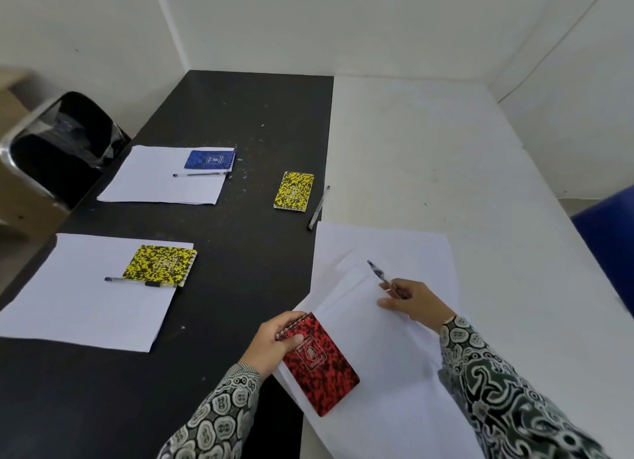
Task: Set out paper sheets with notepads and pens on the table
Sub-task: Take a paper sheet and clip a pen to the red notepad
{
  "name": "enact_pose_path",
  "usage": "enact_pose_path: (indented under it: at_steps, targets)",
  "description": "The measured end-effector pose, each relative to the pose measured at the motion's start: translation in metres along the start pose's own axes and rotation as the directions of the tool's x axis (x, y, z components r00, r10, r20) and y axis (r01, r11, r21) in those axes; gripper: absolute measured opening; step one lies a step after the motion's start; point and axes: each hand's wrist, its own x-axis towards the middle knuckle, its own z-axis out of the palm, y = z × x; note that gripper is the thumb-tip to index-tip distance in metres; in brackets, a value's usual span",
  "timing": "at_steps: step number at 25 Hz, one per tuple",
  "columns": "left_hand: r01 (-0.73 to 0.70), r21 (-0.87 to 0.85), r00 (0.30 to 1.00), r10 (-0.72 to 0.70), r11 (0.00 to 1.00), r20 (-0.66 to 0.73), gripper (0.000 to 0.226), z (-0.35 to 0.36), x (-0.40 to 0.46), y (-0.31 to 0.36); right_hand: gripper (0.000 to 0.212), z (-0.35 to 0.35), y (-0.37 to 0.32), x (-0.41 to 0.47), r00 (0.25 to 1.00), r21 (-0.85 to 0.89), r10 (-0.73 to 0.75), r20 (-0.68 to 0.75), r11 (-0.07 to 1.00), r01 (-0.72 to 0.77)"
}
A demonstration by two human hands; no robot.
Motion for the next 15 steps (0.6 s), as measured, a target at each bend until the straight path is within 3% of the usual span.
enact_pose_path:
  at_steps: [3,7,11,15]
  targets:
    - [0.027,-0.058,0.999,-0.029,0.998,-0.026,0.031,0.001,0.003,0.000,0.013,0.003,-0.001,0.002,0.991,0.110,0.010,-0.133,0.994,0.005]
    - [0.010,-0.038,0.999,-0.011,0.999,-0.033,0.037,0.006,0.004,-0.001,0.031,0.009,-0.002,0.006,0.968,0.009,0.012,-0.252,1.000,-0.010]
    - [0.011,0.021,1.000,-0.011,1.000,-0.023,0.045,0.010,0.000,-0.005,0.035,0.013,0.007,0.004,0.967,-0.025,-0.037,-0.251,0.999,0.031]
    - [-0.002,0.010,1.000,0.002,1.000,-0.014,0.043,0.014,-0.004,-0.006,0.020,0.015,0.010,0.001,0.965,0.029,-0.033,-0.261,0.999,0.042]
